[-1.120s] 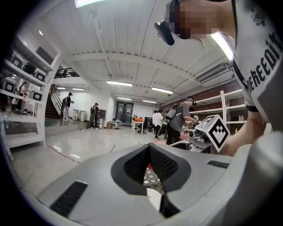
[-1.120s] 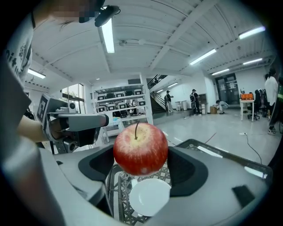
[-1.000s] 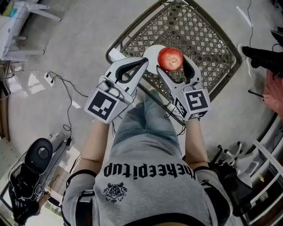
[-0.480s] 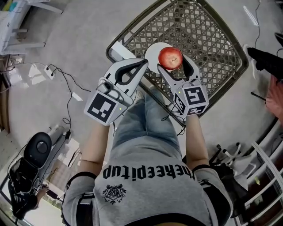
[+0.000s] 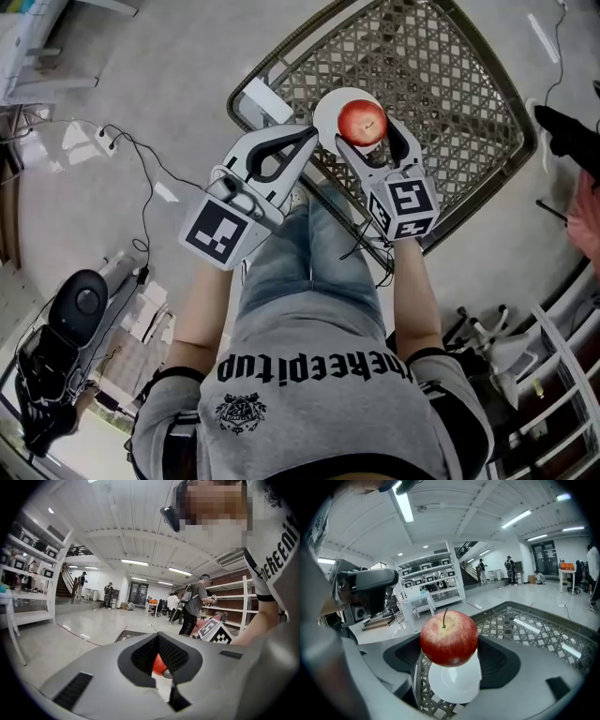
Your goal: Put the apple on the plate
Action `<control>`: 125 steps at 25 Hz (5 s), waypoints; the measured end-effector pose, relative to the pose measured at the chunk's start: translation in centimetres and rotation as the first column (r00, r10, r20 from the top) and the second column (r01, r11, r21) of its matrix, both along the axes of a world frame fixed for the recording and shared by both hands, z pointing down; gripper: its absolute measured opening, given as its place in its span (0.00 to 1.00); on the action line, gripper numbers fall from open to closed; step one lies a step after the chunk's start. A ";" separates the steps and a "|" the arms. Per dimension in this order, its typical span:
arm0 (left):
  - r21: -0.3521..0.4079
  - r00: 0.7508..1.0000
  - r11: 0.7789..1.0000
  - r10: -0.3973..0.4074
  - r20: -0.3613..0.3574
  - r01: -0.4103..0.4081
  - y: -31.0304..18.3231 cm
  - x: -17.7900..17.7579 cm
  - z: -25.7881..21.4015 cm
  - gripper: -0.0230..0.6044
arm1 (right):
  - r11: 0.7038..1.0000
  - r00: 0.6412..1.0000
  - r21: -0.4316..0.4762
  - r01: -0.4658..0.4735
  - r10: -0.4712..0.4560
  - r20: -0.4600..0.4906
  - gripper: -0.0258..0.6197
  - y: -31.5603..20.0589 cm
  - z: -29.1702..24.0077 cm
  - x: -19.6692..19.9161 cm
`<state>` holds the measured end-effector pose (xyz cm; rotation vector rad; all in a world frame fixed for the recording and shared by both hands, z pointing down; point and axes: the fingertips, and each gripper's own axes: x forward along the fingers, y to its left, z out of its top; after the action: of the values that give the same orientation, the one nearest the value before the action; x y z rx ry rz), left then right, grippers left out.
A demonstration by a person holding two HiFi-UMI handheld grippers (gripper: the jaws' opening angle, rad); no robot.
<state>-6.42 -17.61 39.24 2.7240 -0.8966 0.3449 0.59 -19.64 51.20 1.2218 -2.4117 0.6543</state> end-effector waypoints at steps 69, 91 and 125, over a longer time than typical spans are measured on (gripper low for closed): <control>-0.056 0.998 0.997 -0.041 0.044 0.043 0.0 -1.0 4.2 0.07 | 0.987 0.992 -0.155 0.043 -0.061 -0.112 0.67 0.3 9.8 -0.2; -0.038 0.998 0.998 -0.047 0.034 0.048 1.6 -1.7 2.7 0.07 | 0.991 0.994 -0.134 -0.003 -0.012 -0.111 0.68 0.9 7.7 0.4; 0.083 0.997 0.994 0.069 -0.042 -0.066 4.8 0.0 -3.6 0.07 | 0.981 0.988 0.117 -0.154 0.151 0.036 0.03 4.8 -9.1 0.8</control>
<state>-6.42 -12.80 35.60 2.8297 -0.8257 0.2641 1.38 -14.79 42.08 1.4673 -2.4277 0.5797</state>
